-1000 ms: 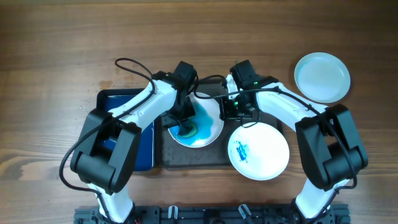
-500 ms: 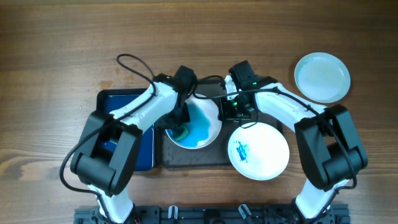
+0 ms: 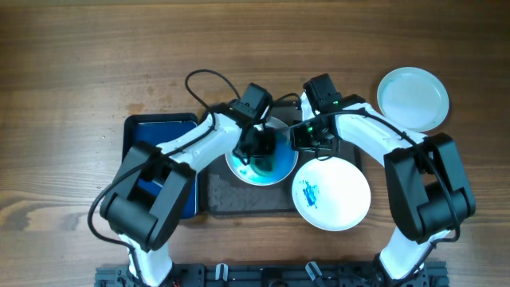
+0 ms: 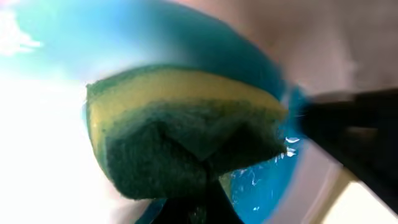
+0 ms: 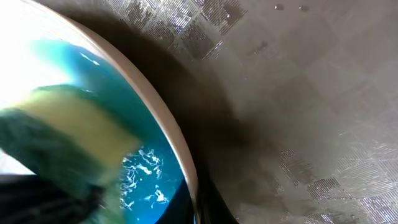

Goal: Clean dirty plates on tray and stack at the side

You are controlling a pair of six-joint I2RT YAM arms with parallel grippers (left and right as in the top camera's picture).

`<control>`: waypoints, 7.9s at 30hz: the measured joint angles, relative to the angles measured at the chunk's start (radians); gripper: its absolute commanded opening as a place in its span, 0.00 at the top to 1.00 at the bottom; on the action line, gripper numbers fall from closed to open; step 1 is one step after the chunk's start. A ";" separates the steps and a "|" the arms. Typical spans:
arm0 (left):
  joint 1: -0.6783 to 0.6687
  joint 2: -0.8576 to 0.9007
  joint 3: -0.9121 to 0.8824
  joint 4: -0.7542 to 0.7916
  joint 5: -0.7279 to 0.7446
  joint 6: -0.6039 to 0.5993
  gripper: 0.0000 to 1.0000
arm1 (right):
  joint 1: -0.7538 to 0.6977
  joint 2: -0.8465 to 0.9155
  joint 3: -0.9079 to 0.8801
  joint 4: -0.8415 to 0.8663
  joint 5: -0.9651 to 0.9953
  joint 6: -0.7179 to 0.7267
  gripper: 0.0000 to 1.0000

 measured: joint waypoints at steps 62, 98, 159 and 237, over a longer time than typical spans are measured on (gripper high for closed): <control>-0.002 -0.098 -0.008 -0.175 -0.103 0.026 0.96 | 0.023 0.000 0.002 -0.039 -0.029 -0.023 0.96; 0.644 -0.332 -0.277 -0.300 -0.403 -0.119 0.29 | 0.023 0.000 0.002 -0.030 -0.029 -0.023 0.96; 0.409 -1.208 -0.137 -0.561 -0.404 -0.071 0.00 | 0.024 -0.214 0.360 -0.321 0.383 -0.152 0.95; 0.409 -1.208 -0.137 -0.392 -1.055 -0.067 0.00 | 0.655 0.127 0.676 0.150 0.860 -0.536 0.95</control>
